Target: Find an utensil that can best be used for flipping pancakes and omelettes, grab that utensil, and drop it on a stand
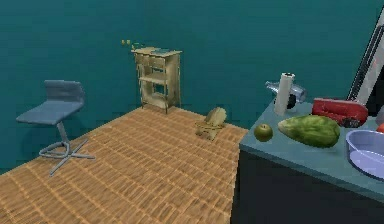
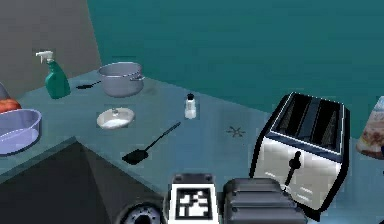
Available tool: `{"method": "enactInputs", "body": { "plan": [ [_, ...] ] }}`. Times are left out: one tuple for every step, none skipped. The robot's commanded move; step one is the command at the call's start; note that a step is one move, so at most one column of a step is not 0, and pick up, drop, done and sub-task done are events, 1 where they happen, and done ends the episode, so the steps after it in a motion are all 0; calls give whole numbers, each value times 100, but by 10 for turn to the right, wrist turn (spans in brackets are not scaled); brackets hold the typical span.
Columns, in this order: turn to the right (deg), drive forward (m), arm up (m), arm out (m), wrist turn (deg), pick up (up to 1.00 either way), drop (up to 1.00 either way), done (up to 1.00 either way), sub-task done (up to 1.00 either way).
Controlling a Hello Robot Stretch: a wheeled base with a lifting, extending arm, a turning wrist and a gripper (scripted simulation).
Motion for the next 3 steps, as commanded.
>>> {"method": "enactInputs", "body": {
  "plan": [
    [0,0,0,26,0,0,0,0,0],
    [0,0,0,0,450,0,0,0,0],
    [0,0,0,0,450,0,0,0,0]
  ]
}}
